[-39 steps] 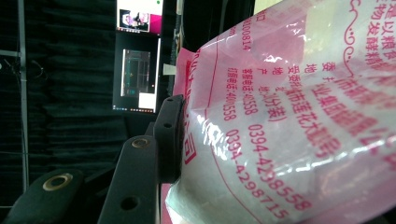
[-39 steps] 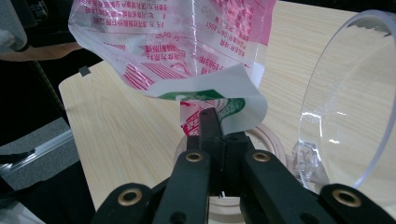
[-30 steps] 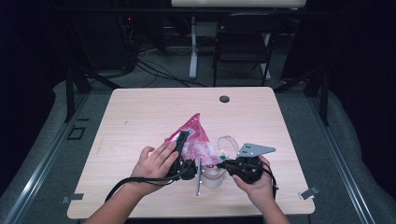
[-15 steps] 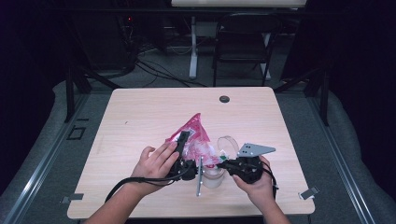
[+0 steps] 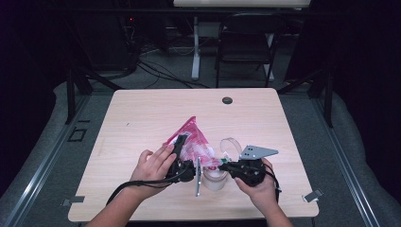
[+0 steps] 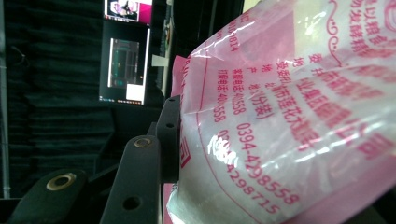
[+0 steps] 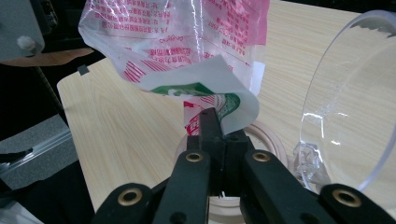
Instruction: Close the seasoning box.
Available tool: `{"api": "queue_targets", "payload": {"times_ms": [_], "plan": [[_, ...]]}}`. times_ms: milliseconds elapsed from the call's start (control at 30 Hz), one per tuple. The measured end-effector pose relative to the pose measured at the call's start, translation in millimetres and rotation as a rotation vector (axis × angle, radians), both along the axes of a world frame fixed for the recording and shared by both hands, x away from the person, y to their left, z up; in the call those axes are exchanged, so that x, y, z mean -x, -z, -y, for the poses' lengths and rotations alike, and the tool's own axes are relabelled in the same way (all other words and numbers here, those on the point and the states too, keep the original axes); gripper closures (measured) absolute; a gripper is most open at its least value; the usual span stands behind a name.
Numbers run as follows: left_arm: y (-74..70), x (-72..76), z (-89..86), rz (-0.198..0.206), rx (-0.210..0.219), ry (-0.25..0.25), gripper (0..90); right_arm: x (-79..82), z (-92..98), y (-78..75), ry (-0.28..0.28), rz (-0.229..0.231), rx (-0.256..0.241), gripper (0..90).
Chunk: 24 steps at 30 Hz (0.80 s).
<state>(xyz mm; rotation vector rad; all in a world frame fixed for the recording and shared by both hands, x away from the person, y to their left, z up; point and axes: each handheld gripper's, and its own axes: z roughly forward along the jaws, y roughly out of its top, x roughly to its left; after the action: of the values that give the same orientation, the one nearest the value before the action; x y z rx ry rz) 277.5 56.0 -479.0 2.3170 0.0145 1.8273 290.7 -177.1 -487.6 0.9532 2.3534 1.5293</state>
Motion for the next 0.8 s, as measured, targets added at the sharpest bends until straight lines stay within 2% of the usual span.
{"api": "queue_targets", "payload": {"times_ms": [500,633,800], "plan": [[12.8,-1.9,-13.0,-0.078,0.094,-0.054,65.1,4.1,-4.8,-4.4,-0.017,0.016,0.000,90.0],[17.8,-1.1,-16.5,-0.112,0.124,-0.063,65.1,5.2,-6.7,-5.2,-0.023,0.020,-0.002,90.0],[25.6,-0.5,-19.4,-0.137,0.142,-0.072,65.1,6.2,-9.1,-5.2,-0.027,0.020,0.000,90.0]]}}
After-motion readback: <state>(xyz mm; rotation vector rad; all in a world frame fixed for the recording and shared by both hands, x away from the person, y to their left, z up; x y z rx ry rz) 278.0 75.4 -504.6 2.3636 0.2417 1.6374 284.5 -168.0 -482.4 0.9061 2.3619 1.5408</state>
